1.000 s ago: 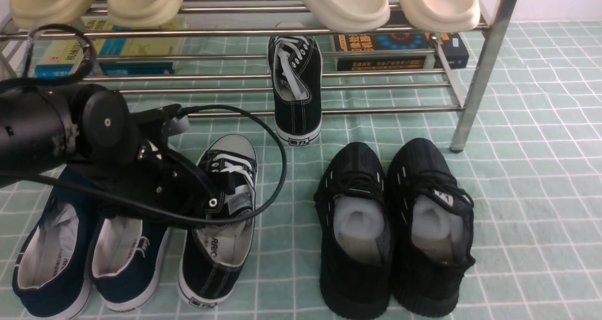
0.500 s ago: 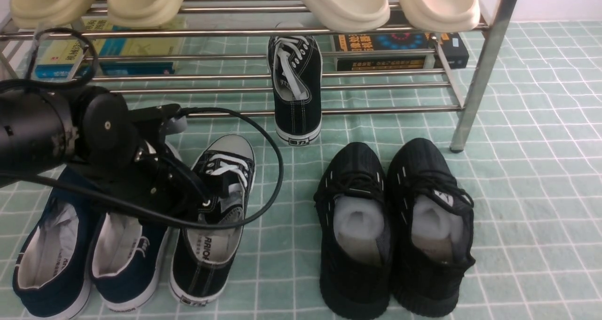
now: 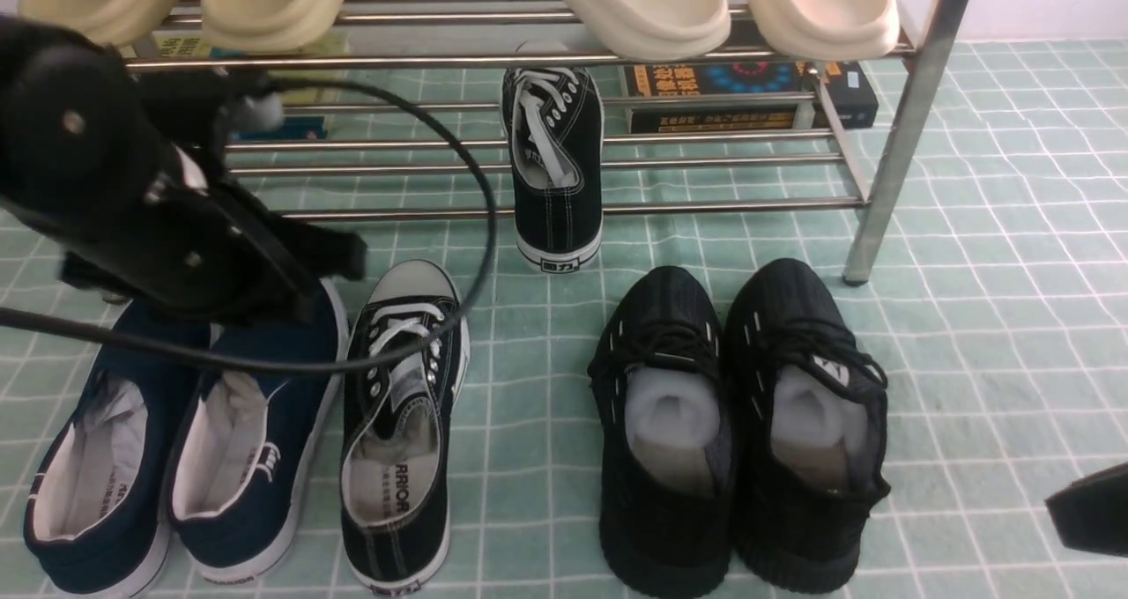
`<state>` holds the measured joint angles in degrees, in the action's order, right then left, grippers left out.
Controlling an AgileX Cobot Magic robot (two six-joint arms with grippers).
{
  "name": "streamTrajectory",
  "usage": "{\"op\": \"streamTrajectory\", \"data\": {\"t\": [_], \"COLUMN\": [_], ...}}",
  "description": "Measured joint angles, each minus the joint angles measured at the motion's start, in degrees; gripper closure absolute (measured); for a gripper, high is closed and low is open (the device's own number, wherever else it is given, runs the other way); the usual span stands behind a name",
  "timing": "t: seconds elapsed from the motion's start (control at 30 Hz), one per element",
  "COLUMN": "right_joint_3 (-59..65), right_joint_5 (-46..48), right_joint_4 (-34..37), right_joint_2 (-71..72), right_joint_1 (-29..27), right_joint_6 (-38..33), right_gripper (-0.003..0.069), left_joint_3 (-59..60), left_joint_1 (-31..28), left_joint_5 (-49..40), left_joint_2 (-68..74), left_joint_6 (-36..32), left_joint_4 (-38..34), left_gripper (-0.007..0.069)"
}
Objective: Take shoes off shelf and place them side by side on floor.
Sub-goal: 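Set the held shoe down on the floor in front of the rack with the left gripper, then reach toward the shoe rack and grasp a shoe on it with the right gripper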
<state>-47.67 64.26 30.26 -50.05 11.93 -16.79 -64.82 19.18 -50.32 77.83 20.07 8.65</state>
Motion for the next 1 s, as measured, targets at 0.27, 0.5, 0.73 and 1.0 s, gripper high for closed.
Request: {"op": "streamTrajectory", "data": {"t": [0.27,0.5,0.73,1.0], "right_joint_3": [-12.3,-28.7,-47.1,-67.0], "right_joint_5": [1.6,2.4,2.7,-2.4], "right_joint_4": [0.0,-6.0,-16.2,-27.7], "right_joint_2": [-11.9,-31.5,-46.4,-62.5], "right_joint_1": [13.3,28.2,33.1,33.6], "right_joint_6": [1.8,9.2,17.7,21.6], "right_gripper": [0.0662,0.0655,0.059,0.0377], "left_joint_3": [-3.7,-3.7,-3.7,-3.7], "left_joint_1": [0.0,-11.6,-27.2,-29.6], "left_joint_5": [-16.3,-18.0,-19.7,-20.2], "left_joint_2": [-1.8,-1.6,-1.1,-1.1], "left_joint_6": [1.2,-5.3,-14.7,-20.9], "left_joint_4": [11.8,3.9,-9.0,-15.2], "left_gripper": [0.0612,0.0612,0.0612,0.0609]}}
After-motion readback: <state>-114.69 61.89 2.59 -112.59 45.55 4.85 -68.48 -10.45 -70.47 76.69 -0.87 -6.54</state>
